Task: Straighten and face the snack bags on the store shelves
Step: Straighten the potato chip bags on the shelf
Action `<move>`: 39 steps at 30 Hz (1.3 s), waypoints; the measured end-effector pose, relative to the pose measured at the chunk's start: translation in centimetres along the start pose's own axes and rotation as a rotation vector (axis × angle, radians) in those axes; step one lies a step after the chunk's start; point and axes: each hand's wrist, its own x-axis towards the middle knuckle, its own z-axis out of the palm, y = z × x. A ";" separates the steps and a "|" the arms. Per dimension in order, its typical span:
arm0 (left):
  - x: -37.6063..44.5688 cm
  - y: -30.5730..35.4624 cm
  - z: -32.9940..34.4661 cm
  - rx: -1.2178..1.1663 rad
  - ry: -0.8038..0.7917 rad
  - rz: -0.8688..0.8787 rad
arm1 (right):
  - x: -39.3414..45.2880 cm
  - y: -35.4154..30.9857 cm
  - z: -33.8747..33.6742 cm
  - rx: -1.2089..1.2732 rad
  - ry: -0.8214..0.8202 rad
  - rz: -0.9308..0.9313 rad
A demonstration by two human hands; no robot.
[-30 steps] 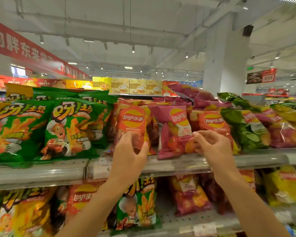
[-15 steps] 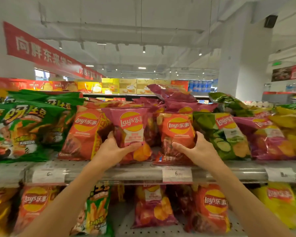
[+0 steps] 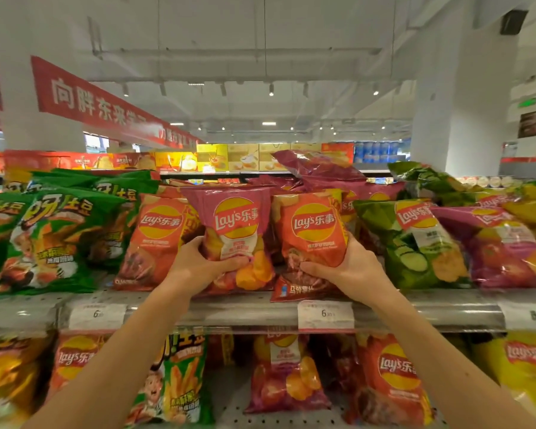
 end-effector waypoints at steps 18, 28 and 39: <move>1.8 2.3 9.9 -0.013 -0.325 -0.052 | -4.9 2.1 -7.3 0.201 0.379 -0.049; 0.5 3.4 8.6 0.054 -0.507 -0.060 | -5.5 -0.3 -3.6 0.210 0.304 -0.034; -6.7 -2.4 -4.0 0.980 0.326 0.554 | -4.0 -8.0 5.4 0.004 0.284 -0.033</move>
